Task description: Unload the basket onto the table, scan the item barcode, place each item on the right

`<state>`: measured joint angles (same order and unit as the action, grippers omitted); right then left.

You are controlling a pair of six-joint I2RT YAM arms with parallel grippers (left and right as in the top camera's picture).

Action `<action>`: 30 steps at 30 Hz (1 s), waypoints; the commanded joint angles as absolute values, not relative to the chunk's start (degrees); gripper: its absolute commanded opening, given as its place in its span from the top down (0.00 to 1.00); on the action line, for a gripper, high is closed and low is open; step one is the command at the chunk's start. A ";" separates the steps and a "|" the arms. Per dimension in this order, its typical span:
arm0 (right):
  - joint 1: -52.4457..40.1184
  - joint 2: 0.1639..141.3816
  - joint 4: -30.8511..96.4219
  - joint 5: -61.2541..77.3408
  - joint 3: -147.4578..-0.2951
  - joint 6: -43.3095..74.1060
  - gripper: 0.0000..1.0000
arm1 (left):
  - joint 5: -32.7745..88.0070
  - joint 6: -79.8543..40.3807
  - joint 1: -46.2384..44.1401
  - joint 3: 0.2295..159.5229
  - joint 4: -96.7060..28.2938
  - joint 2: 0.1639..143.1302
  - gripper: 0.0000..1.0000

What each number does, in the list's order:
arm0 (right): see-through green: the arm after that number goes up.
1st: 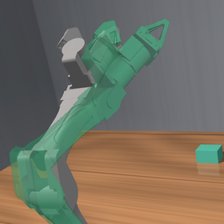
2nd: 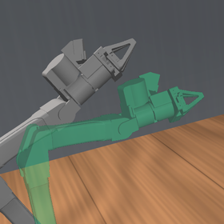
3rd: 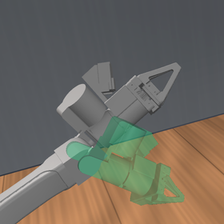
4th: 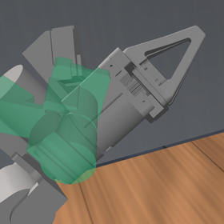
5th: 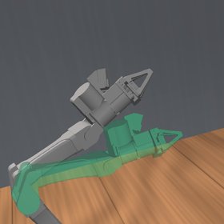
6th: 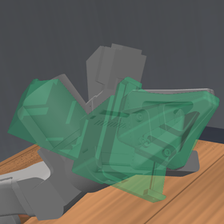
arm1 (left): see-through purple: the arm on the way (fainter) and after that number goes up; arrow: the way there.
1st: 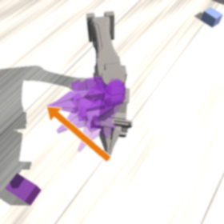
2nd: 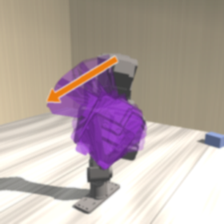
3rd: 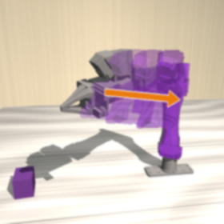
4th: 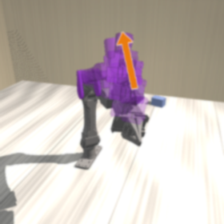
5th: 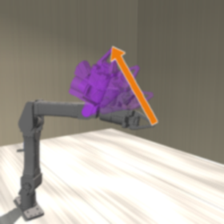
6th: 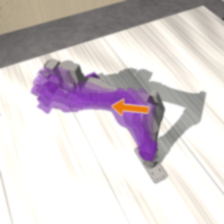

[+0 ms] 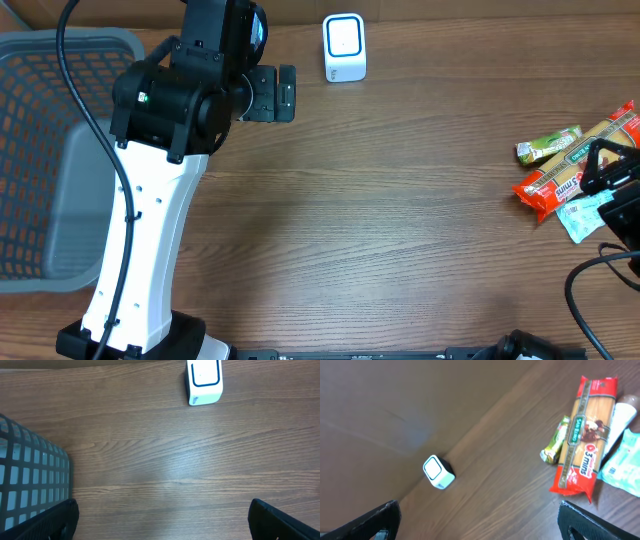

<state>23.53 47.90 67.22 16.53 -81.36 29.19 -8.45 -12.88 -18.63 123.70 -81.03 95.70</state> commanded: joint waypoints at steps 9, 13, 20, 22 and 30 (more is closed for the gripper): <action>18.33 45.58 67.75 16.62 -79.77 28.64 0.00 | -8.99 -11.79 -18.39 123.85 -80.99 96.01 0.01; 13.89 43.79 67.88 16.62 -79.77 28.64 0.00 | -8.99 -11.79 -18.39 123.85 -80.99 96.01 0.01; 12.86 37.93 67.70 16.56 -73.38 28.42 0.00 | -8.99 -11.79 -18.39 123.85 -80.99 95.98 0.00; 11.75 35.14 64.86 15.29 -68.31 28.40 0.00 | -8.99 -11.79 -18.39 123.85 -80.99 96.01 0.00; 3.51 22.59 37.65 4.73 -41.52 28.38 0.00 | -8.99 -11.79 -18.39 123.85 -80.99 96.01 0.01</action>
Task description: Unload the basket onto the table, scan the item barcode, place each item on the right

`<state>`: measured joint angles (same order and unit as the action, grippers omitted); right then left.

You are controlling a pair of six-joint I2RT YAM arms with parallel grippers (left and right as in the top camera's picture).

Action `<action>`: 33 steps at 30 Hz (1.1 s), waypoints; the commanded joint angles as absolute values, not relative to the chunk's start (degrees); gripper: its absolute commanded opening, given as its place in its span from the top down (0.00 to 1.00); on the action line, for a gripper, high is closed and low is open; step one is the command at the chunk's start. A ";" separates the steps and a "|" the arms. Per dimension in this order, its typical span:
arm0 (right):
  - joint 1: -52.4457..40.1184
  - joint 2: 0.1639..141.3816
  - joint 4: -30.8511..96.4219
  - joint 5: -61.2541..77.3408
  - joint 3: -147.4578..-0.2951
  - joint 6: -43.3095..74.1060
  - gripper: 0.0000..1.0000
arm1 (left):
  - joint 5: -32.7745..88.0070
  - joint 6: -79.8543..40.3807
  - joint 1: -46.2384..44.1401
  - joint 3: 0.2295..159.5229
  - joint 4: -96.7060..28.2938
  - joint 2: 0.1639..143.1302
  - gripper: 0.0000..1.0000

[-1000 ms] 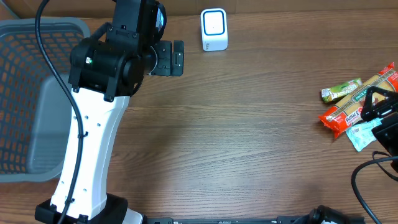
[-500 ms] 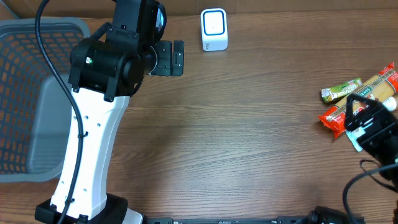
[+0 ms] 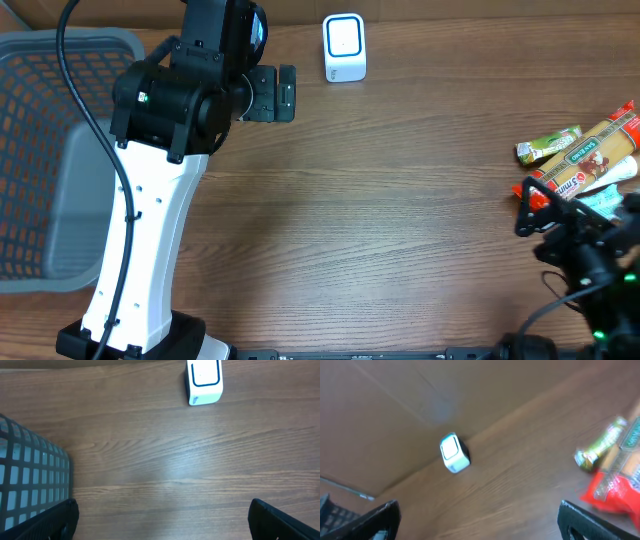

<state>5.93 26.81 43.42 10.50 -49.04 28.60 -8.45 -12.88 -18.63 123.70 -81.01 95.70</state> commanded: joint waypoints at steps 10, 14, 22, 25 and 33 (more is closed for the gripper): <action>-1.65 7.46 6.59 0.95 -12.05 16.86 0.00 | -8.99 -11.79 -18.39 123.85 -80.99 96.01 0.01; -2.20 4.12 0.34 -0.01 -4.89 16.23 0.00 | -8.99 -11.79 -18.39 123.85 -80.99 96.01 0.00; -2.20 0.14 1.98 -0.01 -0.45 16.19 0.00 | -8.99 -11.79 -18.39 123.85 -80.99 96.01 0.00; -2.20 0.14 4.97 -0.36 -0.45 16.21 0.00 | -8.99 -11.79 -18.39 123.85 -80.99 95.98 0.01; -2.24 0.16 4.82 0.05 -0.45 16.25 0.00 | -8.99 -11.79 -18.39 123.85 -80.99 96.01 0.00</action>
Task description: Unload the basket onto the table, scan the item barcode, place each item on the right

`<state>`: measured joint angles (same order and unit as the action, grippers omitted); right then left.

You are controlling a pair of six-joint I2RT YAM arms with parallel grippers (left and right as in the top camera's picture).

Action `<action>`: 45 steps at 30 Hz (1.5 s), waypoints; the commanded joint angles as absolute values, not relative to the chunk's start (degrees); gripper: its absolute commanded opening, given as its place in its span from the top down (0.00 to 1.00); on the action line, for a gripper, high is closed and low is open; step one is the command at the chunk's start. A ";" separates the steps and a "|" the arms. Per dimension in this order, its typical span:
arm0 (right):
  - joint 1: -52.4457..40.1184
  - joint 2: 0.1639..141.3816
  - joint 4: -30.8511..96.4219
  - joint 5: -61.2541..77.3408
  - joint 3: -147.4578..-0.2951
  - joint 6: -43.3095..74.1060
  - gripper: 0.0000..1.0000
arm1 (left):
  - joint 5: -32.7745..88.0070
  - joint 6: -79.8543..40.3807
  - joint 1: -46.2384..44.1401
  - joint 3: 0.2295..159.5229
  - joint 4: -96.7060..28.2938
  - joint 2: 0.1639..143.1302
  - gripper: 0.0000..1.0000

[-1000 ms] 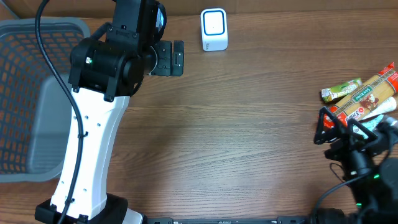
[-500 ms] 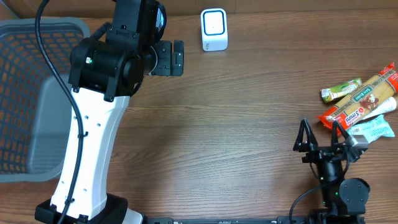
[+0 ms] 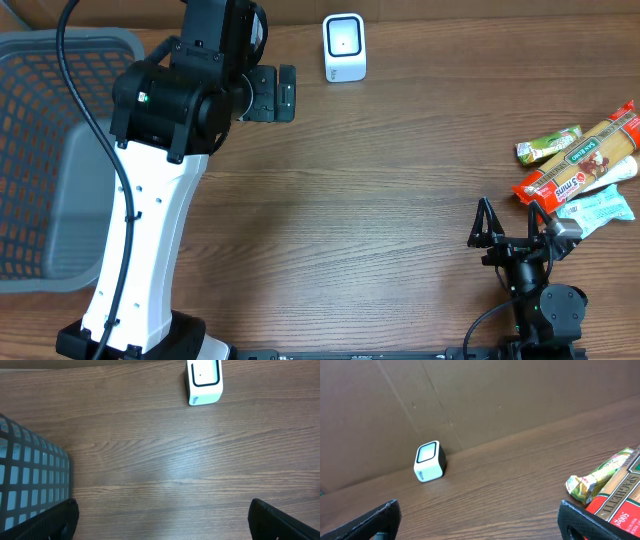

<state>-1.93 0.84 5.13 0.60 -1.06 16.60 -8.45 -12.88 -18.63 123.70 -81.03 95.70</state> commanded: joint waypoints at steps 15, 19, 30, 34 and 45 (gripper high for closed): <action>-2.24 0.16 4.82 0.05 -0.45 16.25 0.00 | -8.99 -11.79 -18.39 123.85 -80.99 96.01 0.00; -2.24 0.16 4.82 0.05 -0.45 16.25 0.00 | -8.99 -11.79 -18.39 123.85 -80.99 96.01 0.00; -2.24 0.16 4.82 0.05 -0.45 16.25 0.00 | -8.99 -11.79 -18.39 123.85 -80.95 95.98 0.00; -2.24 0.16 4.82 0.05 -0.45 16.25 0.00 | -8.84 -11.84 -18.39 123.85 -80.84 95.85 0.00; -2.24 0.16 4.82 0.05 -0.45 16.25 0.00 | -6.11 -11.53 -18.37 111.81 -61.32 87.79 0.01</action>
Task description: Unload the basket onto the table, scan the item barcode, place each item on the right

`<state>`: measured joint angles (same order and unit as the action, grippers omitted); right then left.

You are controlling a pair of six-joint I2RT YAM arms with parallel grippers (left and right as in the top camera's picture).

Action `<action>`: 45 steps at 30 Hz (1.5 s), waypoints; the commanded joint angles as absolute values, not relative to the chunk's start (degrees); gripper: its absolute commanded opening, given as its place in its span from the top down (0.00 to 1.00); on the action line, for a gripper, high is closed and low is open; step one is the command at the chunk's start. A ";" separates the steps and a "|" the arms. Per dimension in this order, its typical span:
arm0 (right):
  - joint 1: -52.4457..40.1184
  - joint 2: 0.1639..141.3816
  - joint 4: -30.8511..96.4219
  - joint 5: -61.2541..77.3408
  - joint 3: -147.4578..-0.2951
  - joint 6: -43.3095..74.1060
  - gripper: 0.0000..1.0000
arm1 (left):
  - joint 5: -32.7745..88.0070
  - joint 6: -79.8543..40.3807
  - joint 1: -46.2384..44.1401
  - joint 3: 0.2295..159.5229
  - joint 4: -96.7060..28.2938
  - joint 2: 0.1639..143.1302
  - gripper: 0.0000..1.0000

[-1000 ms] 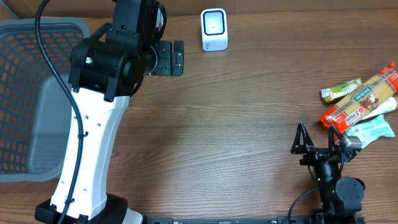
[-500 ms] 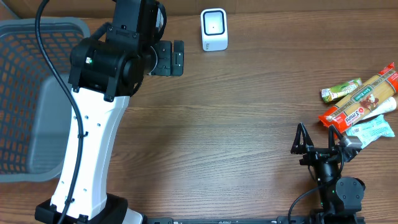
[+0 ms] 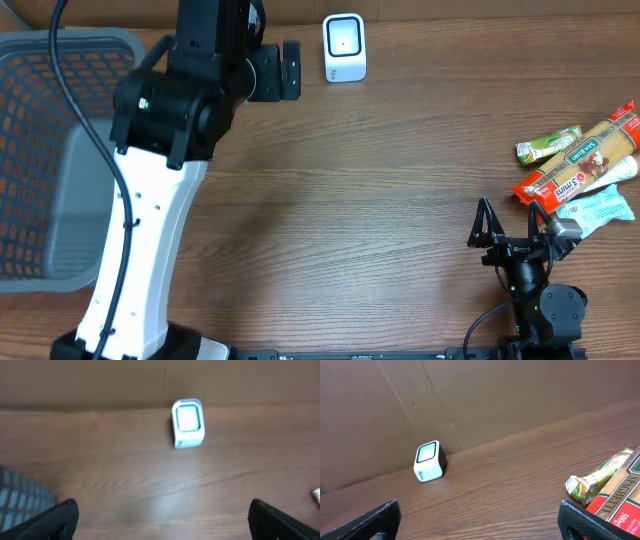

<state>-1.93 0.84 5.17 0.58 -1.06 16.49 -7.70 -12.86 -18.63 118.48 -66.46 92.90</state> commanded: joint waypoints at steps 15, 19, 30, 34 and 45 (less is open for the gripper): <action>-2.24 0.16 4.82 0.05 -0.45 16.25 0.00 | 2.98 -10.26 -9.65 52.03 -13.21 60.31 0.00; -2.24 0.16 4.82 0.05 -0.45 16.25 0.00 | 5.23 -10.26 -6.48 36.12 0.19 52.01 0.01; -2.24 0.16 4.82 0.05 -0.45 16.25 0.00 | 5.17 4.25 -5.19 9.69 15.79 29.21 0.00; -2.24 0.16 4.82 0.05 -0.45 16.25 0.00 | 5.17 11.11 -5.15 5.67 15.92 22.74 0.00; -2.24 0.16 4.82 0.05 -0.45 16.25 0.00 | 5.87 13.76 -2.22 0.27 9.67 13.34 0.00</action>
